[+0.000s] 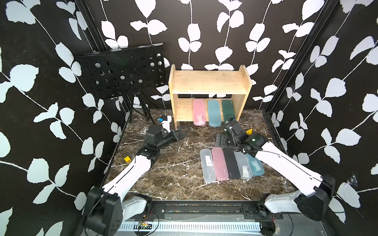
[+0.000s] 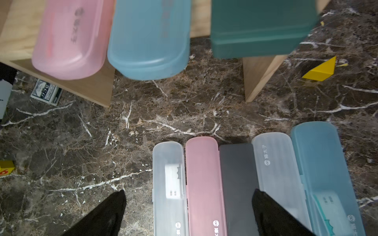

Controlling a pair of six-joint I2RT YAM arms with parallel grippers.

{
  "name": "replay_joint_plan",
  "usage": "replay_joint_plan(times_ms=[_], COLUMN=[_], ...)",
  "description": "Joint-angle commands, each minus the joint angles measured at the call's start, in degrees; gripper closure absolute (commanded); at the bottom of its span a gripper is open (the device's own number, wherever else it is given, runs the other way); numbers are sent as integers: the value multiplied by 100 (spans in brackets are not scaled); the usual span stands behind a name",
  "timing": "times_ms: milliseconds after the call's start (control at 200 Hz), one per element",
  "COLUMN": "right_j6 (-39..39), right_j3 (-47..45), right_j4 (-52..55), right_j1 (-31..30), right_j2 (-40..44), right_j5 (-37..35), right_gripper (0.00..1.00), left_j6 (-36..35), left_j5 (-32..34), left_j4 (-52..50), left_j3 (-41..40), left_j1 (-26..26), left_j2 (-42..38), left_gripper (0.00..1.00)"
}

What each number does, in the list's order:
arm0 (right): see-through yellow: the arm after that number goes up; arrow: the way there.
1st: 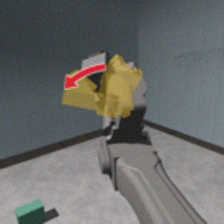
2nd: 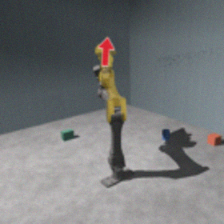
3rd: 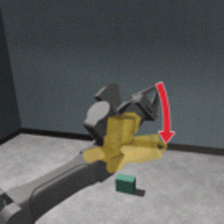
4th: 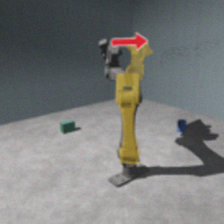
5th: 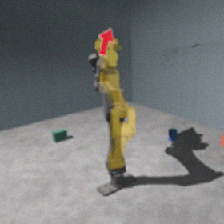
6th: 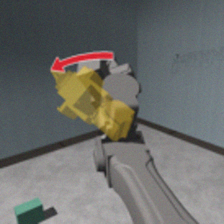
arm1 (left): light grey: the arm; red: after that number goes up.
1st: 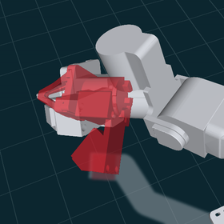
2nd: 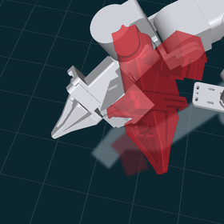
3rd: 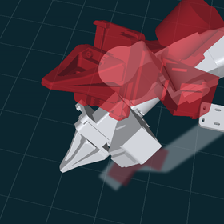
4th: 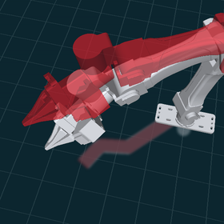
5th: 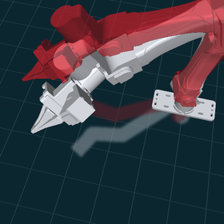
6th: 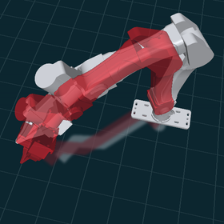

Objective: Remove the pencil cases from the shelf
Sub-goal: Place the pencil case at the center of the board, then pick up the pencil case from the shelf.

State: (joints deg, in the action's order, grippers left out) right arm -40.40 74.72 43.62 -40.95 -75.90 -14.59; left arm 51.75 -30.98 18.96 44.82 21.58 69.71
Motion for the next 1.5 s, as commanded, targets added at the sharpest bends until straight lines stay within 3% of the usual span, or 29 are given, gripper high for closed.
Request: replay_joint_plan(times_ms=[0,350,630,830,1075,1180,1320,1495], right_j6=[103,100,185,199,193,199,208,215], right_j3=[-98,-274,-266,-298,-403,-431,-471,-518], right_j4=[175,384,452,437,403,405,389,381], right_j1=[121,280,402,438,474,491,509,522], right_j2=[248,689,683,677,725,741,749,767], right_j5=[-70,-100,-36,-26,3,17,30,33], right_gripper=[1,0,0,1,1,1,1,0], left_j6=[950,1710,1743,1835,1782,1769,1804,1839], left_j5=[-516,-700,-605,-481,-133,-6,4,43], left_j4=[1076,1952,1995,2148,2052,2058,2129,2189], left_j3=[237,1051,1328,1284,1301,1318,1389,1429], left_j1=[39,91,297,357,382,415,472,509], left_j2=[556,1966,2377,2579,2609,2617,2718,2798], left_gripper=[1,13,21,38,40,49,53,73])
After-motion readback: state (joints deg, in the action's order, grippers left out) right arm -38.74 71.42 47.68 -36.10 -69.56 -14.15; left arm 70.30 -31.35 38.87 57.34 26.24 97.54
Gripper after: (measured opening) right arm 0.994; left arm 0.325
